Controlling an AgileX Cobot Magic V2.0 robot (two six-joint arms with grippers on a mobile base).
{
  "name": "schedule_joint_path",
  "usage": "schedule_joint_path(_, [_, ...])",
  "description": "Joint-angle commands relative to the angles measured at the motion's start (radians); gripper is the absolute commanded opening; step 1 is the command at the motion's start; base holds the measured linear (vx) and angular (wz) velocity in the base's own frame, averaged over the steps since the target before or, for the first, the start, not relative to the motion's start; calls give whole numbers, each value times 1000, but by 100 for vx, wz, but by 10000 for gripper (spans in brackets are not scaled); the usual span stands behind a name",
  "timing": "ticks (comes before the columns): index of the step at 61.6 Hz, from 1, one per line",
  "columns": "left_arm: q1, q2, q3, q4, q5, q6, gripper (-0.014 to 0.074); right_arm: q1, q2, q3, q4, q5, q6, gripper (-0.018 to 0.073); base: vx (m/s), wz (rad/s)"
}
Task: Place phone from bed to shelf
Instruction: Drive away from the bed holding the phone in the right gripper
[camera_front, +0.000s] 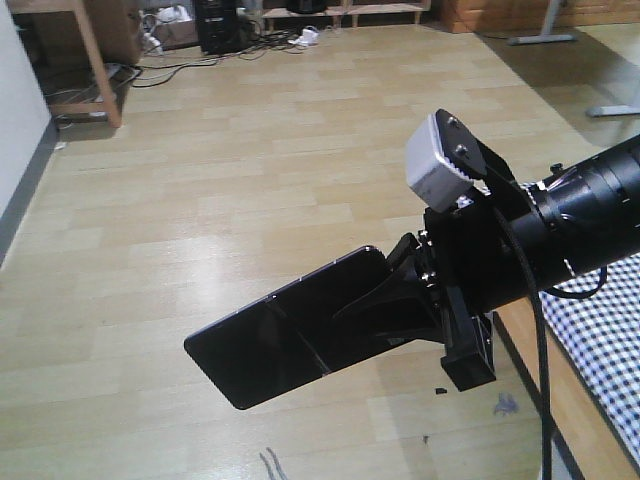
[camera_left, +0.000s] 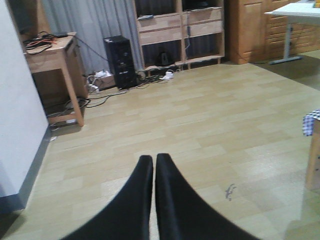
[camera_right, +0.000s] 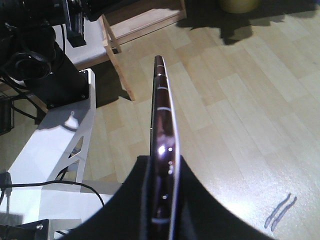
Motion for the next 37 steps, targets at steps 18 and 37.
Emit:
schedule_joint_path(18, [1, -5, -23, -9, -71, -6, 1, 1, -33, -25, 81, 64, -3, -3, 4, 22])
schedule_joint_path(37, [1, -5, -23, -9, -71, -6, 1, 1, -33, -25, 81, 64, -3, -3, 7, 12])
